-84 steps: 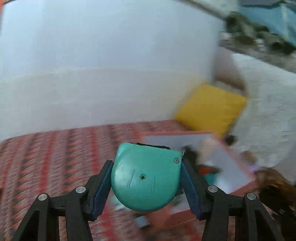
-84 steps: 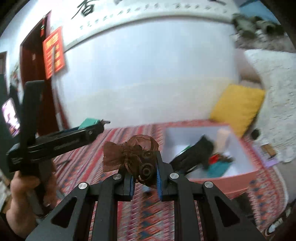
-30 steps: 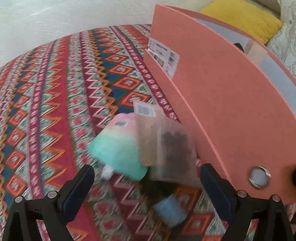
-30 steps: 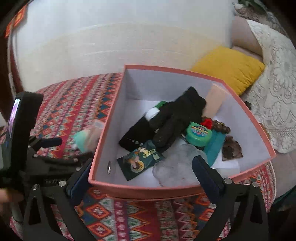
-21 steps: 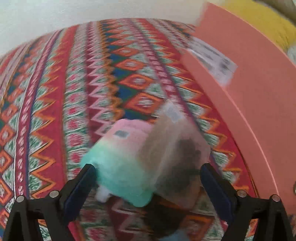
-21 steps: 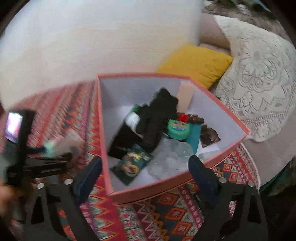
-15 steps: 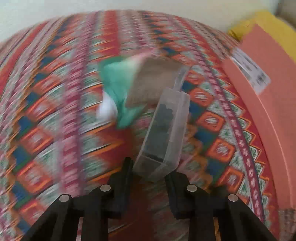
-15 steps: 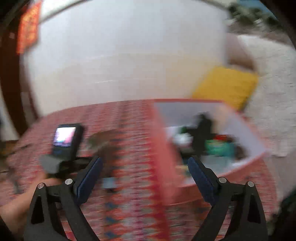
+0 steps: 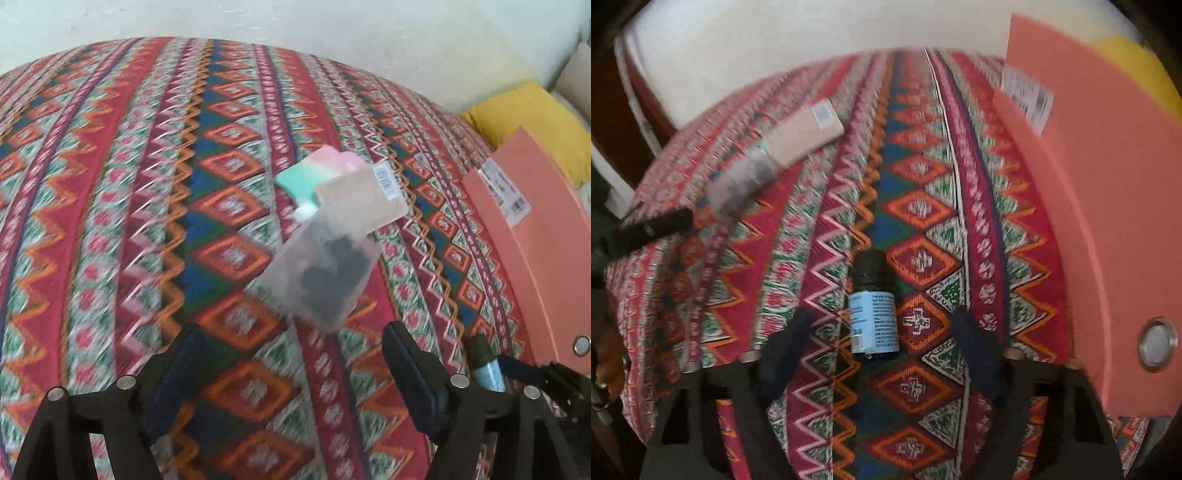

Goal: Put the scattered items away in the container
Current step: 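Grasp the clear box of black beads with the left gripper while the right grasps the small blue bottle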

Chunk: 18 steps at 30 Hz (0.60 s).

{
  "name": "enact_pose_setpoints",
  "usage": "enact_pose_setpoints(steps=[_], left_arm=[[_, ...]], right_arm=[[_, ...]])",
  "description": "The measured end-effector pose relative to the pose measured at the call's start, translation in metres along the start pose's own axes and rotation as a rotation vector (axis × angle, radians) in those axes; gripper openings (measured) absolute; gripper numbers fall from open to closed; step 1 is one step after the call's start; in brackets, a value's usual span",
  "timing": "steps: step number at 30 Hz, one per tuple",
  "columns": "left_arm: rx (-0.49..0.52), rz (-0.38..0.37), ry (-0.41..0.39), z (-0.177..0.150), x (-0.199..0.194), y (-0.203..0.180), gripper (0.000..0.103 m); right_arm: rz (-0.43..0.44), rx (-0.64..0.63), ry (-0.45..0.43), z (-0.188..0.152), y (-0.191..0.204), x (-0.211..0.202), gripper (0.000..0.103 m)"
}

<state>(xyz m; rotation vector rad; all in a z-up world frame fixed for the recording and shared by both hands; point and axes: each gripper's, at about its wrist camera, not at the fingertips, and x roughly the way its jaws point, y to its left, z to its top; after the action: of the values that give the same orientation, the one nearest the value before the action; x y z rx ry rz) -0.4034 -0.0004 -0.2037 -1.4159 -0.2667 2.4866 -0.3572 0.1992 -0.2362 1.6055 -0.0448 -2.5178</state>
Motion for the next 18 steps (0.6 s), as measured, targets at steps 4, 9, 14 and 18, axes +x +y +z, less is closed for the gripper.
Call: enact_pose_setpoints(steps=[4,9,14,18], left_arm=[[0.095,0.060,0.029,0.017,0.030,-0.017,0.082],[0.128,0.153,0.017,0.011,0.036,-0.024,0.055],[0.070,0.141,-0.023,-0.014,-0.009,-0.020,0.054],[0.121,0.195,-0.103,-0.040,-0.063,-0.036,0.054]], right_arm=[[0.026,-0.014,-0.001,-0.004,-0.002,-0.004,0.026],[0.066,-0.030,0.000,-0.009,-0.004,-0.010,0.026],[0.119,-0.027,-0.025,-0.016,0.003,-0.032,0.025],[0.165,-0.028,-0.080,-0.033,0.012,-0.072,0.026]])
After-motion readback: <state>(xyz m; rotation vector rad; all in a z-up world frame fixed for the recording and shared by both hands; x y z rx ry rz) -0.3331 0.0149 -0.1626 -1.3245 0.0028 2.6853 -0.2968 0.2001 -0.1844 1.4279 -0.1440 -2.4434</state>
